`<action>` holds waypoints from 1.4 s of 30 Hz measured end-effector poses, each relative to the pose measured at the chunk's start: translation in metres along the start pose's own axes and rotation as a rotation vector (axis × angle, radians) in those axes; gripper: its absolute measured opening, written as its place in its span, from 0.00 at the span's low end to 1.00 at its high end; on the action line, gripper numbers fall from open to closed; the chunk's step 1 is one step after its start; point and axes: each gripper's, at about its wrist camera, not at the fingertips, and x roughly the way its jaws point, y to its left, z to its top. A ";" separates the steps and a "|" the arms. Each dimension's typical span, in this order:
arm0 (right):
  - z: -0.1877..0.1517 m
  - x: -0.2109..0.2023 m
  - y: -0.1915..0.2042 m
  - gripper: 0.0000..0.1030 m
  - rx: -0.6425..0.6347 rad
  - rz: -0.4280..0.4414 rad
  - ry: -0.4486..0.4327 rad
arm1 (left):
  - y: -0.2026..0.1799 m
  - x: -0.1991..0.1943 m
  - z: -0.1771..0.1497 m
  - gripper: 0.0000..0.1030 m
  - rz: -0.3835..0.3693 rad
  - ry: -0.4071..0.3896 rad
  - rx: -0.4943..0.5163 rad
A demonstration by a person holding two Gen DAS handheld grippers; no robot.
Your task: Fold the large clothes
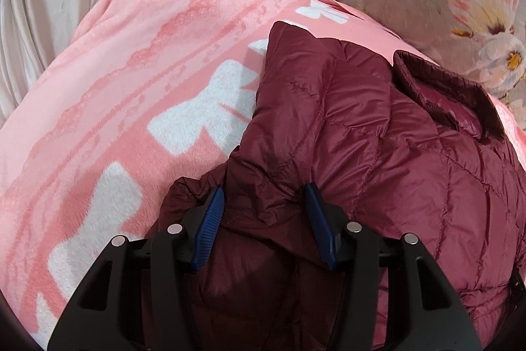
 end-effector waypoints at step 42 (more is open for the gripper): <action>-0.011 0.016 0.110 0.22 -0.128 0.167 0.025 | -0.097 -0.013 -0.036 0.53 -0.018 -0.037 0.225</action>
